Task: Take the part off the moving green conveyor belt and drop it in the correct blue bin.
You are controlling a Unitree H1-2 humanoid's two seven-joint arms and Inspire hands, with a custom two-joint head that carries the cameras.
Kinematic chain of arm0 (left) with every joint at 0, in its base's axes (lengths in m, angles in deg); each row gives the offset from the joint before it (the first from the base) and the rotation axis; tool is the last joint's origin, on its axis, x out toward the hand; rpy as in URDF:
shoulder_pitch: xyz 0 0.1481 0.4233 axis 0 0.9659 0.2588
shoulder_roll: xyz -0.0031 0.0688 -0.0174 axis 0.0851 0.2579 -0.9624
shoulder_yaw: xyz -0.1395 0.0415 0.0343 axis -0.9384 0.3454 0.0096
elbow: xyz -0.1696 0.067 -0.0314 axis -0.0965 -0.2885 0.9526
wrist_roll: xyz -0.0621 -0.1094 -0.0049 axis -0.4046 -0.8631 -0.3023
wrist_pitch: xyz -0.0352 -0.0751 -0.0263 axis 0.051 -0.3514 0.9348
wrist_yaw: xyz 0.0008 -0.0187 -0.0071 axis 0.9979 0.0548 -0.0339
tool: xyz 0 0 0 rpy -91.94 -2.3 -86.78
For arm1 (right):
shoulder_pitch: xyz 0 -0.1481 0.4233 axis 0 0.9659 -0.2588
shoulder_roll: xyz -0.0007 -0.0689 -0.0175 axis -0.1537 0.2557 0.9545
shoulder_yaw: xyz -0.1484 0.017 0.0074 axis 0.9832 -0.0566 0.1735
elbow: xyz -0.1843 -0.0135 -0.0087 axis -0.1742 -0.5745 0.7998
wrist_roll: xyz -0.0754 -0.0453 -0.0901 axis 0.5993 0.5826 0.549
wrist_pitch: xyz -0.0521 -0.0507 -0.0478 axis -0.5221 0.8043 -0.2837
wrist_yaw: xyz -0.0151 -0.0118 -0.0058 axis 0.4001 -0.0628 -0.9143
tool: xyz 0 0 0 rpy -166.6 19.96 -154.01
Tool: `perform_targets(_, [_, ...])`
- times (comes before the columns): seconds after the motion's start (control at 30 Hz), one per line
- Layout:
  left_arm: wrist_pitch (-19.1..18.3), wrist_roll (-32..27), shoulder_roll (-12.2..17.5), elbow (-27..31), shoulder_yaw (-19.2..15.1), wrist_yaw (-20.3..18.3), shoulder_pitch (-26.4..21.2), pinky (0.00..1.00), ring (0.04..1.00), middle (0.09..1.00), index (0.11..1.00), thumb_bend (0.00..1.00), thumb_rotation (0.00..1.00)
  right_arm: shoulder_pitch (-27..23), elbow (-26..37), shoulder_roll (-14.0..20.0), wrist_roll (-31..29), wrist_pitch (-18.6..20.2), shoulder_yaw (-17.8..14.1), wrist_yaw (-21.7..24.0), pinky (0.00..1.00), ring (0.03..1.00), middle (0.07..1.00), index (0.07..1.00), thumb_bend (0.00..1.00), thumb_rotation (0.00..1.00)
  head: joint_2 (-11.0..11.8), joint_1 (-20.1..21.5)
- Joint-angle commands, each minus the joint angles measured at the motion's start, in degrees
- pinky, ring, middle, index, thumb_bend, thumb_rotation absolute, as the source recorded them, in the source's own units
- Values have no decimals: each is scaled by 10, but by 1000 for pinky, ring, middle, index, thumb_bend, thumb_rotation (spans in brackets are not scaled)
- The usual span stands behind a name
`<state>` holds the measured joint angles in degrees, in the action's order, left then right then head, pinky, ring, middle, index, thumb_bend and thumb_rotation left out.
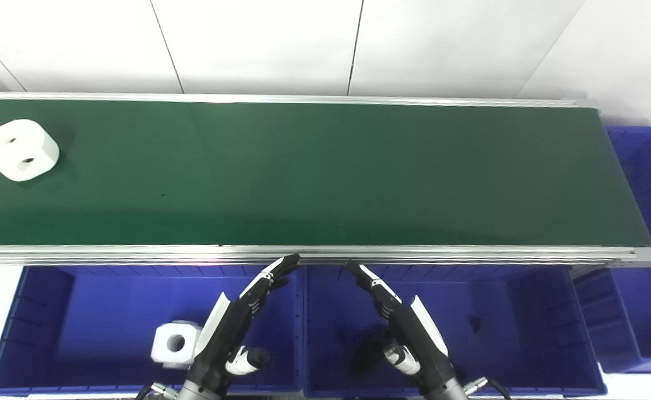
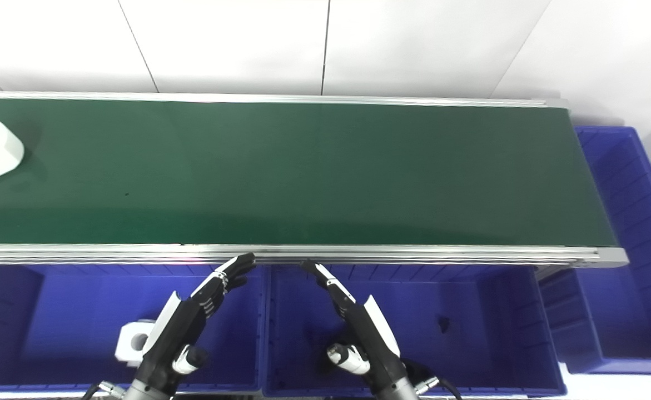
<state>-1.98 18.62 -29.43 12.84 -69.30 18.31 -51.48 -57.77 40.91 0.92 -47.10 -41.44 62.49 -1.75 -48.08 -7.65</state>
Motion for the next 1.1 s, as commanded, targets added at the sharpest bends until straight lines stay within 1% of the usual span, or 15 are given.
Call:
perform_targets(0.0, [24,-2,3,8,3,3,6,881,917,893,884,1000,988,2,12,-4,-2,-28,1,-4,948,965,952,909,1000,1000,0,-1])
perform_targets(0.53, [24,0,3,8,3,3,6,884,918,895,886,1000,996,3,12,-2,-4,-28,4,-7,962,974,957,913,1000,1000,0,-1])
perform_targets(1.07, [25,2,3,6,3,6,5,875,912,893,884,1000,994,2,10,-2,0,-28,5,-10,947,964,953,909,988,1000,1,2])
